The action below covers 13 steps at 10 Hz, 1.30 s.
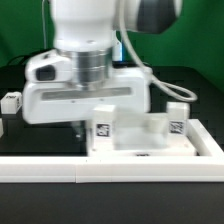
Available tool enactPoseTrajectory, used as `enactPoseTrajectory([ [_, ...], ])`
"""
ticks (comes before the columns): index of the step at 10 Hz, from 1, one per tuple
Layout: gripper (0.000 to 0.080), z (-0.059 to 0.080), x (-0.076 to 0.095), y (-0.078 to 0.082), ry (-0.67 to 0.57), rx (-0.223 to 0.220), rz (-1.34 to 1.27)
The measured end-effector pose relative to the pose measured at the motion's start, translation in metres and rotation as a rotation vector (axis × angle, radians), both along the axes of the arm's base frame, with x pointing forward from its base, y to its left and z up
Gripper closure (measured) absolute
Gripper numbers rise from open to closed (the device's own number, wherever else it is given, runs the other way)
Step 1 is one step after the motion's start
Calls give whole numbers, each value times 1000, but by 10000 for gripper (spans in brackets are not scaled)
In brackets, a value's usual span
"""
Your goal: Assemble square table
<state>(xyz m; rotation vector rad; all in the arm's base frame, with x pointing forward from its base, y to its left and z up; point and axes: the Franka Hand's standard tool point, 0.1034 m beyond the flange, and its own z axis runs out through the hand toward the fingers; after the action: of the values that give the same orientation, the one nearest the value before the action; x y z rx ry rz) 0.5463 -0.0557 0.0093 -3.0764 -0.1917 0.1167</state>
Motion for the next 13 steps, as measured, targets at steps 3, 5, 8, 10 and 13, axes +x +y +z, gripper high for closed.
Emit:
enactPoseTrajectory([
  [3,742,0,0,-24,-21,24,249],
  [5,742,0,3,-26,-33,14,391],
  [8,742,5,26,0,-109,-24,791],
  [10,742,4,24,-7,-98,-31,921],
  [13,742,2,28,6,-79,-53,1220],
])
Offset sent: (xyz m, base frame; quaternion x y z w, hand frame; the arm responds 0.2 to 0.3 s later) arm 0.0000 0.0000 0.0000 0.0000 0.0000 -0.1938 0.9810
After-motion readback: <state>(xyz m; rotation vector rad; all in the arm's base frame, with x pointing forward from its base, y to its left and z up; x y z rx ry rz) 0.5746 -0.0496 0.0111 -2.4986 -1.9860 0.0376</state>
